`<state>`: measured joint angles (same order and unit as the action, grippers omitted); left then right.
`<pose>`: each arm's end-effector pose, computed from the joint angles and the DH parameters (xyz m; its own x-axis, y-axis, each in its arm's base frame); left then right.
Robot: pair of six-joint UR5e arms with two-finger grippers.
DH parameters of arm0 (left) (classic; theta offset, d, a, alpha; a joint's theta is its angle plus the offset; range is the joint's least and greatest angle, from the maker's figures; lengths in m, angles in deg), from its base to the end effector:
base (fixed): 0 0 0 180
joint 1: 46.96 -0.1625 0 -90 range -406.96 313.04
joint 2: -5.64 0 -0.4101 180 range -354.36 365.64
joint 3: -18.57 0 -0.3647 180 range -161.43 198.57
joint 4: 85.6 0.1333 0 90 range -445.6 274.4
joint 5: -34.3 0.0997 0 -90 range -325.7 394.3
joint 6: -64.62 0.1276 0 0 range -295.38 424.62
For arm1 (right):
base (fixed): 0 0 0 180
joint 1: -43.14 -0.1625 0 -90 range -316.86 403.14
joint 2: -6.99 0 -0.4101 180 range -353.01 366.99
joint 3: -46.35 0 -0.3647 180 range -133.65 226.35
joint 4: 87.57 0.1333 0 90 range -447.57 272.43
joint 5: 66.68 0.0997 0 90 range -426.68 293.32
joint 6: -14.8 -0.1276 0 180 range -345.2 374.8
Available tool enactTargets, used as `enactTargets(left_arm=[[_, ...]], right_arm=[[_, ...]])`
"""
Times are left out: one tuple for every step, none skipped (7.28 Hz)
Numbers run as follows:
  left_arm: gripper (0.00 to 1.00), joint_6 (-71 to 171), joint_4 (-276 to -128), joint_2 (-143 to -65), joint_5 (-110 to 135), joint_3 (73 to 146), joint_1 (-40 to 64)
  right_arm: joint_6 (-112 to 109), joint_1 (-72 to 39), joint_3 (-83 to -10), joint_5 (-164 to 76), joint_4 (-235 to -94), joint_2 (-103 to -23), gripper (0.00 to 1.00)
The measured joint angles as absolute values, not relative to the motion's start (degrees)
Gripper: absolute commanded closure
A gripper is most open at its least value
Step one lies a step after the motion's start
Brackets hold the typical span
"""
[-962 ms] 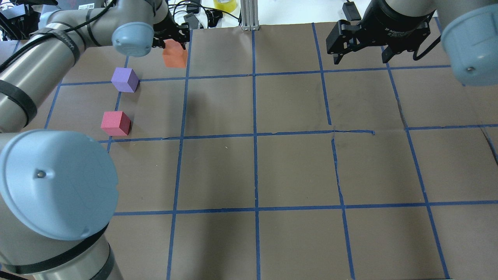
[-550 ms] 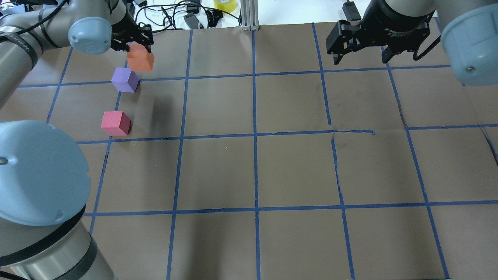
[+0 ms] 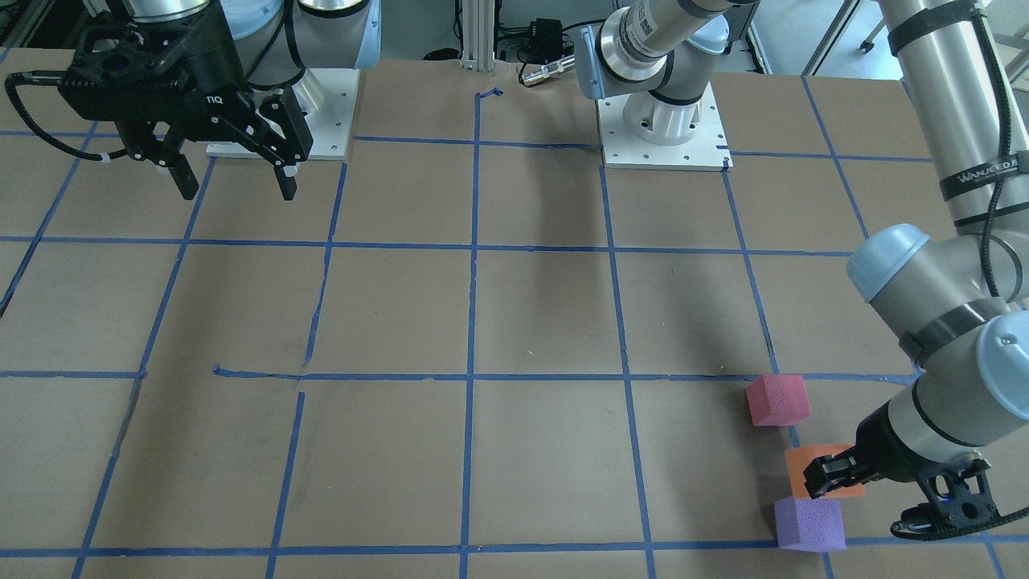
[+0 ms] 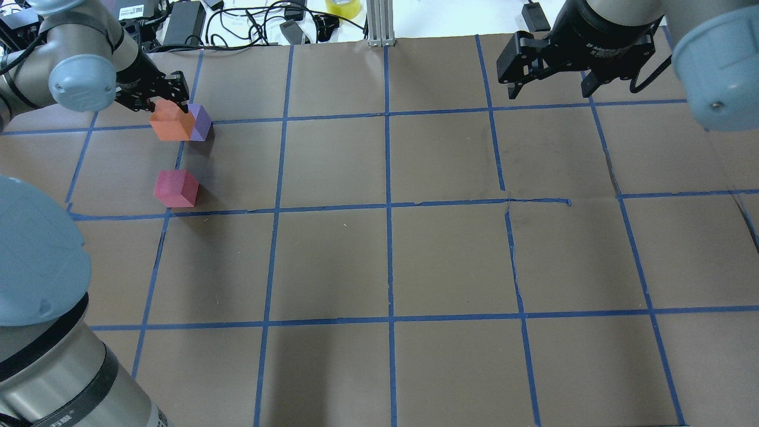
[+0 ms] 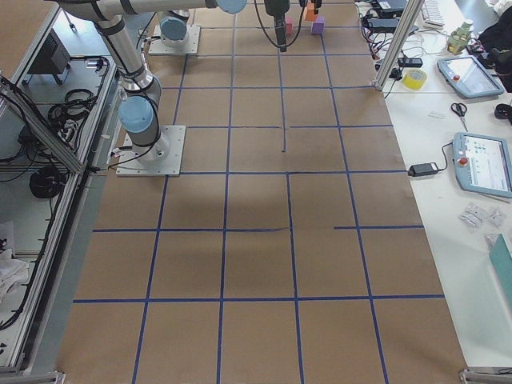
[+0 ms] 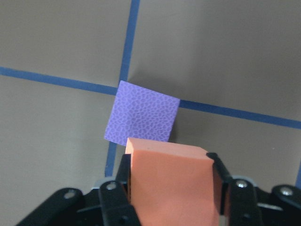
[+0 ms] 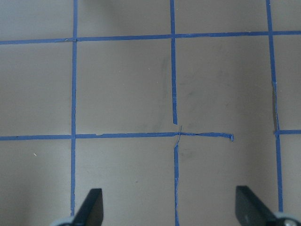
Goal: Arrange blocks in a line
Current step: 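Lower the orange cube between the purple and pink cubes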
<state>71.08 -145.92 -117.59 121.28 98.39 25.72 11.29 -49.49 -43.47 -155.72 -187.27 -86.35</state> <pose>0.0670 -0.6852 0.2477 -0.9823 -0.1829 0.0390 -0.1864 0.9750 -0.1206 0.1567 -0.4596 0.4929 -0.9995 0.0099 -0.0303 0.0166 0.9737 -0.2273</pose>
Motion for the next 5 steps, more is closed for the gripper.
enactTargets(left_arm=[[0.6,72.3,-145.7,-117.4,120.5,99.1,25.1],[0.61,73.1,-145.6,-117.3,120.2,99.5,24.9],[0.61,74.2,-145.5,-117.3,120.1,100.0,24.8],[0.61,75.8,-145.1,-117.2,120.2,101.0,24.8],[0.61,77.0,-144.2,-117.2,120.3,101.9,24.7]], right_arm=[[11.3,-49.5,-43.5,-155.7,-187.2,-86.4,0.0],[11.3,-49.5,-43.5,-155.7,-187.2,-86.4,0.0],[11.3,-49.5,-43.5,-155.8,-187.2,-86.4,0.0],[11.3,-49.5,-43.4,-155.7,-187.2,-86.4,0.0],[11.3,-49.5,-43.5,-155.7,-187.2,-86.4,0.0]])
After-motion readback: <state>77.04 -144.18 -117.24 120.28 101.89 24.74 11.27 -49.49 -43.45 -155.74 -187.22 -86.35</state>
